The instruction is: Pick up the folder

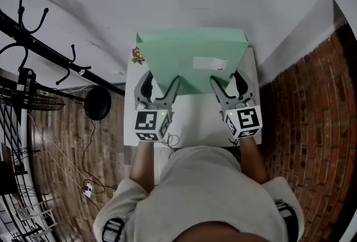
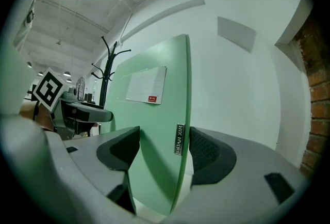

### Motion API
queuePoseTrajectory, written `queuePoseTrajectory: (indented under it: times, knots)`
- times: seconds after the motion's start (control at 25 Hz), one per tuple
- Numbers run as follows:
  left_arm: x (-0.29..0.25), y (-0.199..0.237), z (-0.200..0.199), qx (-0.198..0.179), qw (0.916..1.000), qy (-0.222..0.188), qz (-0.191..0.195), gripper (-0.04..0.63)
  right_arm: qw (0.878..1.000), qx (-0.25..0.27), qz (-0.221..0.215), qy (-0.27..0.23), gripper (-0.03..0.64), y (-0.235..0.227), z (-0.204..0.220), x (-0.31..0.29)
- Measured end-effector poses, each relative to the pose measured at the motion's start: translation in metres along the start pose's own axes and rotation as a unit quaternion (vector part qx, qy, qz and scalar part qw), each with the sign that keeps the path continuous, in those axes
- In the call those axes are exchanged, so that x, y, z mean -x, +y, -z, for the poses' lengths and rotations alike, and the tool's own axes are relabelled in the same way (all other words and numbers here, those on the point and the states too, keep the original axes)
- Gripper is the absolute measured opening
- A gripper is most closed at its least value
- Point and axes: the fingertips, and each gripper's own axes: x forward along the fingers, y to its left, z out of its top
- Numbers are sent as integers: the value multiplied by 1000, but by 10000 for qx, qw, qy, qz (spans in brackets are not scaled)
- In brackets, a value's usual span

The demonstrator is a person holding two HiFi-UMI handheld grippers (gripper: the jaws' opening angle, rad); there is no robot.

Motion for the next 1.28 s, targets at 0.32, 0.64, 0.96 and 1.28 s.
queuePoseTrajectory:
  times: [0.32, 0.64, 0.96, 1.28]
  knots:
    - [0, 0, -4, 28, 10000, -23, -63, 347, 10000, 9, -13, -14, 299, 0, -2, 0]
    - [0, -1, -3, 29, 10000, -49, -57, 347, 10000, -11, 7, -22, 298, -1, -4, 0]
    - [0, 0, 0, 25, 10000, -30, -38, 347, 10000, 33, 39, 3, 295, -1, -5, 1]
    - [0, 0, 2, -12, 10000, 6, -47, 347, 10000, 11, 22, 51, 291, 0, 0, 0]
